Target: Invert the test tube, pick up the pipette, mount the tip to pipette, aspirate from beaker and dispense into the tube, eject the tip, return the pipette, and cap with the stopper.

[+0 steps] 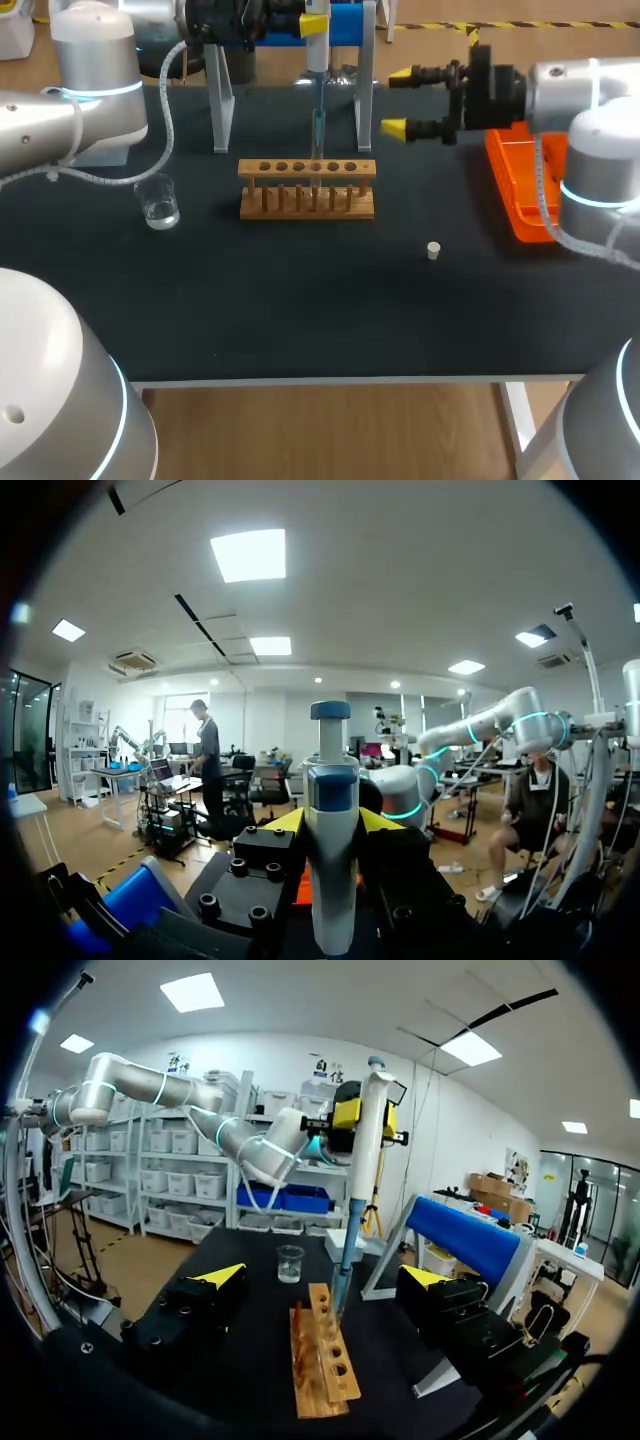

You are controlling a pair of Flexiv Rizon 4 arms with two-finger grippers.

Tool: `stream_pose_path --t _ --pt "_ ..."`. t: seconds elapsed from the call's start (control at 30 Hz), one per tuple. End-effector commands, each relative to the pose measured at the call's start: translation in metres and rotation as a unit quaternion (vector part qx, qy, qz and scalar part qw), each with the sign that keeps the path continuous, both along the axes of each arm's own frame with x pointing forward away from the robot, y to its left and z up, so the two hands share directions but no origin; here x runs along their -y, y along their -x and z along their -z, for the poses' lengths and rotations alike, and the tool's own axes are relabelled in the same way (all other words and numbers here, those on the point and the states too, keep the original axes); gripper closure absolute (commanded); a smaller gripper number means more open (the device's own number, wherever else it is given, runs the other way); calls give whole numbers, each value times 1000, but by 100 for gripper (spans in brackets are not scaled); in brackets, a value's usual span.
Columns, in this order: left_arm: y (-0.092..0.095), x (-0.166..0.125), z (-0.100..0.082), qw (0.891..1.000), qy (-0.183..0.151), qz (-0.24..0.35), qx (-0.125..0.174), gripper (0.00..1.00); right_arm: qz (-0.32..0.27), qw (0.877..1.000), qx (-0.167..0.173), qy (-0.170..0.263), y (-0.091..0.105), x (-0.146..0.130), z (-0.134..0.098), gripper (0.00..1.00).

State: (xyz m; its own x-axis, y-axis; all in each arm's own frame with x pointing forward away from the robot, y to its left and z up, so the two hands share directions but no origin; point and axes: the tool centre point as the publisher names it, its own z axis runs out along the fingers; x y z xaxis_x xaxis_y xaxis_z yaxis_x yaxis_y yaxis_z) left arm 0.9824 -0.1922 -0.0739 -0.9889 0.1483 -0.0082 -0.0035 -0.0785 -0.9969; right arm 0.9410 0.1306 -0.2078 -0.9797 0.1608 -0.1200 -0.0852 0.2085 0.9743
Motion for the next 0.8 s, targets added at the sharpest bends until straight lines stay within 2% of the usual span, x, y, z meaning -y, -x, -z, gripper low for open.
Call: stream_pose_path --t 0.03,0.4,0.8 --pt "-2 0 -1 1000 -1 3 0 100 -9 1000 -6 14 -21 -29 27 0" --pt "-2 0 -1 1000 -1 3 0 100 -3 999 -34 27 -35 -64 56 0" --pt "-2 0 -1 1000 -1 3 0 100 -15 998 -41 54 -45 -88 72 0"
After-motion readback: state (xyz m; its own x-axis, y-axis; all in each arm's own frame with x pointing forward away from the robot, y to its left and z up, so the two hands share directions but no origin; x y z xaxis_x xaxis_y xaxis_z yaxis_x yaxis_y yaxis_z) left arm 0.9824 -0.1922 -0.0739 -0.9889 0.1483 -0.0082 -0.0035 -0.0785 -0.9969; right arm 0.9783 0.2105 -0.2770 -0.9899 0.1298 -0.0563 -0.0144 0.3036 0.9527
